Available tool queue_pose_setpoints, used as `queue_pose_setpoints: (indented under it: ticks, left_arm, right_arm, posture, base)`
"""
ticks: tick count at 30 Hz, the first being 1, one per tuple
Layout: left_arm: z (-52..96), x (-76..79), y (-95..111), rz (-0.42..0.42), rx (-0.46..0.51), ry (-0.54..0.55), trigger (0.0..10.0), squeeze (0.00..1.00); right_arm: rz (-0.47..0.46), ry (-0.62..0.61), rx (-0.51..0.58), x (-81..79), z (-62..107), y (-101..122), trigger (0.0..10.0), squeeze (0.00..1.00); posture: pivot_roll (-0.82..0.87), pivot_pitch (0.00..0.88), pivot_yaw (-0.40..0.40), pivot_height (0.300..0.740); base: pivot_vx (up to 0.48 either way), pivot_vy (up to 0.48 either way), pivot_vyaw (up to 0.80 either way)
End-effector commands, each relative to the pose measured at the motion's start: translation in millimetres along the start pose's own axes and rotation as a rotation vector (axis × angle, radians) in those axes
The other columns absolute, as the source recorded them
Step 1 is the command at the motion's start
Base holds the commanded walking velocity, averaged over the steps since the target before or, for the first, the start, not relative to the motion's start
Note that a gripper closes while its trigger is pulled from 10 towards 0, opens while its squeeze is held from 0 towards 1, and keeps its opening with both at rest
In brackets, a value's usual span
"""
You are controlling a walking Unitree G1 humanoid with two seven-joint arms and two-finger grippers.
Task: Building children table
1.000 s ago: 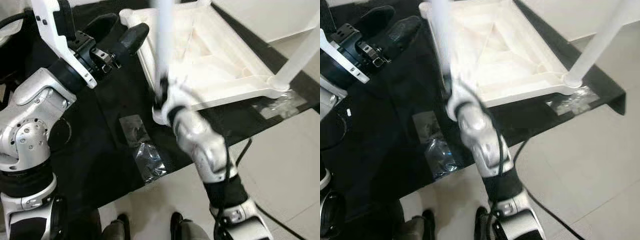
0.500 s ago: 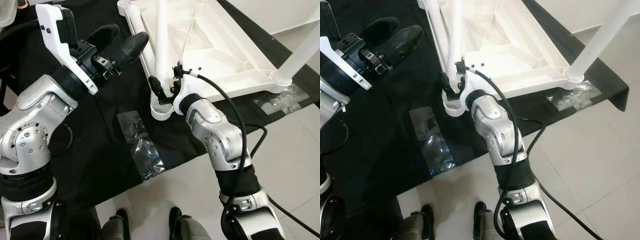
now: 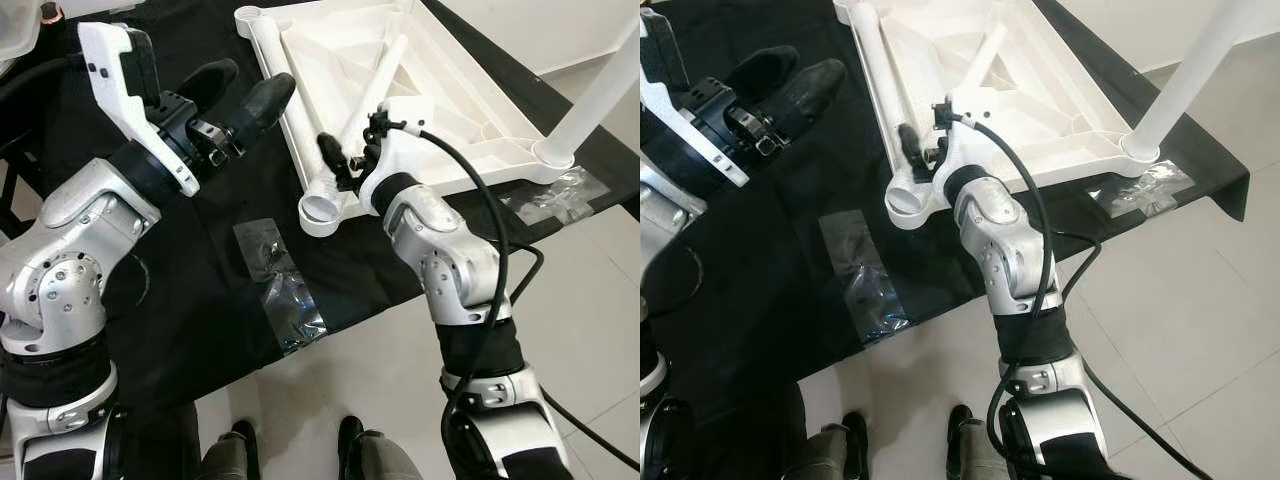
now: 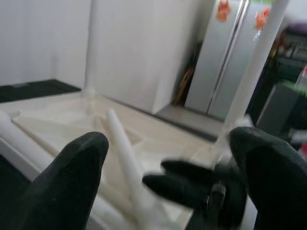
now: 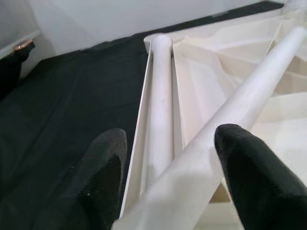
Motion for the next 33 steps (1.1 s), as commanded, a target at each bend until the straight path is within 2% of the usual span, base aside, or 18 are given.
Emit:
queue_pose_setpoints:
  ticks: [1, 2, 3, 7, 11, 17, 18, 20, 21, 23, 25, 26, 27, 28, 29, 30, 31, 33]
  left_arm:
    - [1.9, 0.5, -5.0, -0.038, -0.033, -0.007, 10.0, 0.00]
    - [2.3, -1.1, -8.8, -0.051, -0.047, 0.006, 10.0, 0.00]
    - [2.7, -6.1, -15.9, -0.052, -0.049, 0.056, 10.0, 0.00]
    - [3.8, -6.2, -26.6, -0.034, -0.044, 0.092, 10.0, 0.00]
    - [5.7, 5.2, -52.9, -0.007, -0.077, 0.114, 10.0, 0.00]
    - [9.0, 4.7, -61.2, -0.025, -0.145, 0.113, 10.0, 0.00]
    - [11.8, 1.0, -63.4, -0.024, -0.159, 0.134, 10.0, 0.00]
    - [13.7, -1.6, -65.0, -0.022, -0.167, 0.148, 10.0, 0.00]
    - [17.5, -7.0, -67.6, -0.023, -0.170, 0.186, 10.0, 0.00]
    - [17.5, -7.0, -67.6, -0.023, -0.170, 0.186, 10.0, 0.00]
    - [31.1, -21.7, -77.3, 0.008, -0.132, 0.325, 10.0, 0.00]
    - [31.1, -21.7, -77.3, 0.008, -0.132, 0.325, 10.0, 0.00]
    - [40.0, -30.2, -81.2, 0.023, -0.090, 0.425, 10.0, 0.00]
    - [40.0, -30.2, -81.2, 0.023, -0.090, 0.425, 10.0, 0.00]
    - [46.9, -36.9, -84.2, 0.043, -0.061, 0.508, 10.0, 0.00]
    - [46.9, -36.9, -84.2, 0.043, -0.061, 0.508, 10.0, 0.00]
    - [52.1, -41.6, -87.0, 0.060, -0.042, 0.563, 10.0, 0.00]
    - [52.1, -41.6, -87.0, 0.060, -0.042, 0.563, 10.0, 0.00]
  right_arm:
    - [-0.008, -0.006, 0.008, -0.3, -0.6, -0.8, 10.0, 0.00]
    - [-0.018, 0.004, 0.038, -0.1, -0.5, 2.4, 10.0, 1.00]
    - [-0.039, 0.020, 0.105, 0.9, 1.0, 10.3, 10.0, 1.00]
    - [-0.052, 0.029, 0.155, 3.4, 4.2, 16.4, 10.0, 1.00]
    - [-0.038, 0.038, 0.220, 6.1, 14.0, 23.0, 10.0, 1.00]
    - [-0.067, 0.085, 0.297, 5.9, 26.2, 33.3, 10.0, 1.00]
    - [-0.080, 0.103, 0.318, 5.8, 32.7, 35.0, 10.0, 0.38]
    - [-0.087, 0.113, 0.330, 5.7, 36.8, 35.6, 10.0, 0.38]
    - [-0.093, 0.127, 0.331, 4.7, 42.1, 32.8, 10.0, 0.00]
    - [-0.093, 0.127, 0.331, 4.7, 42.1, 32.8, 10.0, 0.00]
    - [-0.095, 0.176, 0.314, -1.0, 57.5, 18.9, 10.0, 0.00]
    - [-0.095, 0.176, 0.314, -1.0, 57.5, 18.9, 10.0, 0.00]
    - [-0.098, 0.207, 0.302, -5.3, 66.5, 11.7, 10.0, 0.00]
    - [-0.098, 0.207, 0.302, -5.3, 66.5, 11.7, 10.0, 0.00]
    - [-0.097, 0.225, 0.284, -8.1, 72.2, 5.4, 10.0, 0.00]
    - [-0.097, 0.225, 0.284, -8.1, 72.2, 5.4, 10.0, 0.00]
    - [-0.086, 0.240, 0.268, -9.7, 76.1, -0.2, 10.0, 0.00]
    - [-0.086, 0.240, 0.268, -9.7, 76.1, -0.2, 10.0, 0.00]
  posture:
    - [0.05, 0.287, -0.007, 0.740]
    - [0.05, 0.286, -0.006, 0.740]
    - [0.05, 0.282, -0.005, 0.740]
    - [0.04, 0.276, -0.005, 0.740]
    - [0.03, 0.260, -0.004, 0.740]
    - [0.03, 0.238, -0.003, 0.740]
    - [0.03, 0.230, -0.002, 0.740]
    - [0.03, 0.228, -0.003, 0.740]
    - [0.03, 0.221, -0.002, 0.740]
    - [0.03, 0.221, -0.002, 0.740]
    - [0.02, 0.201, -0.005, 0.740]
    - [0.02, 0.201, -0.005, 0.740]
    - [0.01, 0.193, -0.010, 0.740]
    - [0.01, 0.193, -0.010, 0.740]
    - [0.01, 0.183, -0.013, 0.740]
    - [0.01, 0.183, -0.013, 0.740]
    - [0.01, 0.171, -0.019, 0.740]
    - [0.01, 0.171, -0.019, 0.740]
  base:
    - [0.000, 0.000, 0.00]
    - [0.000, 0.000, 0.00]
    - [0.000, 0.000, 0.00]
    - [0.000, 0.000, 0.00]
    - [0.000, 0.000, 0.00]
    - [0.000, 0.000, 0.00]
    - [0.000, 0.000, 0.00]
    - [0.000, 0.000, 0.00]
    - [0.000, 0.000, 0.00]
    - [0.000, 0.000, 0.00]
    - [0.000, 0.000, 0.00]
    - [0.000, 0.000, 0.00]
    - [0.000, 0.000, 0.00]
    - [0.000, 0.000, 0.00]
    - [0.000, 0.000, 0.00]
    - [0.000, 0.000, 0.00]
    - [0.000, 0.000, 0.00]
    - [0.000, 0.000, 0.00]
Point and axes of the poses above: a point about 5 cm out from each wrist's last joint towards the gripper, its own z axis pointing back from the gripper into the wrist, its own y axis along the axis of the wrist's last joint, x = y × z, the point moved 1 cm from there along -z, pointing out of the wrist towards the gripper, and after that the axes turned 13 degrees about z, right-handed, at the moved point
